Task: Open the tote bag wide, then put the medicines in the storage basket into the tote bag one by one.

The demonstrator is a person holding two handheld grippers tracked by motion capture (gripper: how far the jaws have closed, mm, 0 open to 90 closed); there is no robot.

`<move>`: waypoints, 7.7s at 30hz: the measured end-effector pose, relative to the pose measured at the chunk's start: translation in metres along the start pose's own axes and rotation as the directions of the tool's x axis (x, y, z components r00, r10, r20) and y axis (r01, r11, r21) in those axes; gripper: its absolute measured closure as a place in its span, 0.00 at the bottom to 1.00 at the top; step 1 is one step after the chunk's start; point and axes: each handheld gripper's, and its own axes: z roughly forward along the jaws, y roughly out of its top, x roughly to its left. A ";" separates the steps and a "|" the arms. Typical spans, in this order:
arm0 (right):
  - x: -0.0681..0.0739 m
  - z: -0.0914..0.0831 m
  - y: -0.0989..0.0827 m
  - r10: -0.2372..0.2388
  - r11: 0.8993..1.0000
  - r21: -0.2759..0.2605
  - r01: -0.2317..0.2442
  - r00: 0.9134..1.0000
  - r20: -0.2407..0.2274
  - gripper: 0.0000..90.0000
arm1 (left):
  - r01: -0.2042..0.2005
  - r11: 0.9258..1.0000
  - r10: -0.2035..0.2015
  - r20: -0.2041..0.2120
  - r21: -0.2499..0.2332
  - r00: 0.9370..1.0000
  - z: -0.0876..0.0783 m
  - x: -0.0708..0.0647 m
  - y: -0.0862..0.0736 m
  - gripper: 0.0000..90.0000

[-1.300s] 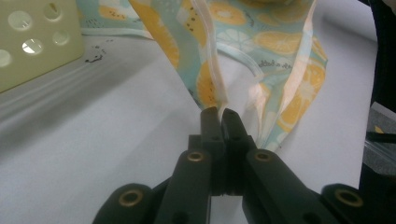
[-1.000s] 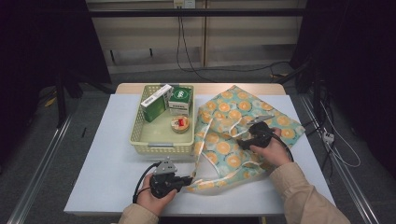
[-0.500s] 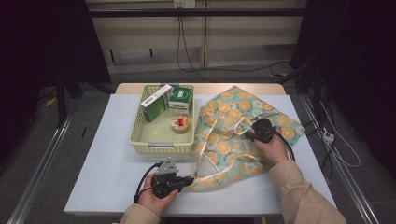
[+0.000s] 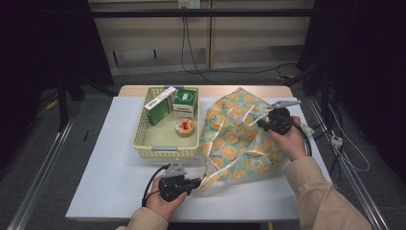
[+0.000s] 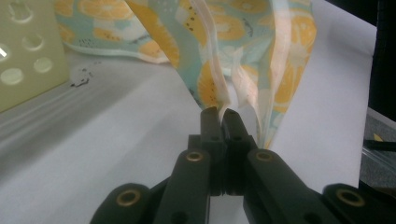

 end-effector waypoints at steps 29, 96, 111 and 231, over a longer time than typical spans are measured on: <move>0.012 -0.005 -0.002 -0.041 0.999 -0.036 0.039 0.998 -0.052 1.00 | 0.026 0.994 -0.038 -0.111 -0.111 0.993 -0.027 0.005 0.044 0.29; -0.002 0.076 0.006 -0.065 0.994 0.095 0.056 0.994 0.091 0.74 | 0.055 0.992 -0.061 -0.050 -0.109 0.997 -0.030 0.021 0.029 0.26; 0.057 0.034 -0.008 -0.148 0.989 0.006 0.148 0.987 -0.066 0.43 | 0.048 0.992 -0.054 -0.051 -0.118 0.997 -0.031 0.019 0.030 0.25; -0.010 -0.001 0.014 -0.009 0.999 -0.036 0.008 0.999 -0.037 1.00 | -0.050 0.962 0.107 -0.204 0.268 0.973 0.044 0.185 0.120 0.23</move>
